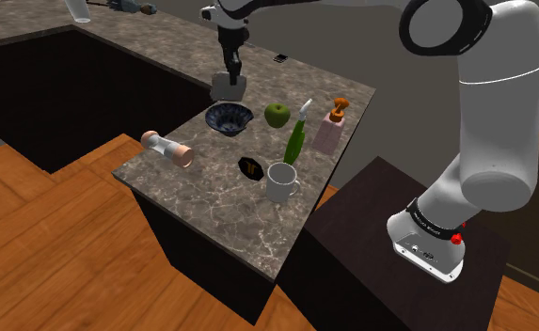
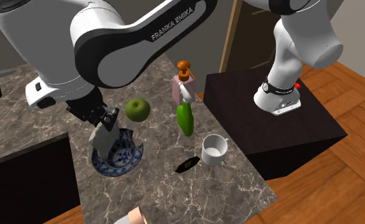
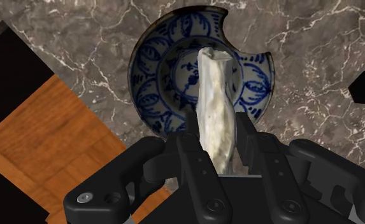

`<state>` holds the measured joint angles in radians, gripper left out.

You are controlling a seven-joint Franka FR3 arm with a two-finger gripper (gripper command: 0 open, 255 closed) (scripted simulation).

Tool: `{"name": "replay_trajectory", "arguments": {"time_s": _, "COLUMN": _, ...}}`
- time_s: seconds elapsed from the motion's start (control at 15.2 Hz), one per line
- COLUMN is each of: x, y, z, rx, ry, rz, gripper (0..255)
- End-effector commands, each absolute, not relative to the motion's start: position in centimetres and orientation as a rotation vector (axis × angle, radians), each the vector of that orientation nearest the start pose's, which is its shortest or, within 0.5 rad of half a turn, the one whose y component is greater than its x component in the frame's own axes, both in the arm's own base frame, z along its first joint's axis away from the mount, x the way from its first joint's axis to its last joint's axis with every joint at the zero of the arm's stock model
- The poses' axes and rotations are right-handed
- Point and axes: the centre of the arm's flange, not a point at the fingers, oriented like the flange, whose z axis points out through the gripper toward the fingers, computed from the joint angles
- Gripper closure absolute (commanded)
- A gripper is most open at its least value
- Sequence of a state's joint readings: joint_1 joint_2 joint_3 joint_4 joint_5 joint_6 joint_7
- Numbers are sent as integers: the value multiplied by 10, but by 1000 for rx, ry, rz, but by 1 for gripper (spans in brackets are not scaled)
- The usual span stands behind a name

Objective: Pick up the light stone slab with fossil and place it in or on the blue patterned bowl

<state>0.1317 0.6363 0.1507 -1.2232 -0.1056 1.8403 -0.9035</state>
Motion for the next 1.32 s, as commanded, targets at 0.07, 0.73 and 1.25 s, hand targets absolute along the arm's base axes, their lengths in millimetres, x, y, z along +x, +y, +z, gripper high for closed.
{"name": "replay_trajectory", "arguments": {"time_s": 0.07, "x": 714, "y": 168, "z": 388, "rx": -2611, "ry": -1761, "rz": 23, "gripper": 255}}
{"name": "replay_trajectory", "arguments": {"time_s": 0.73, "x": 714, "y": 168, "z": 335, "rx": -2611, "ry": -1761, "rz": 23, "gripper": 255}}
{"name": "replay_trajectory", "arguments": {"time_s": 1.25, "x": 714, "y": 168, "z": 322, "rx": -2611, "ry": -1761, "rz": 23, "gripper": 255}}
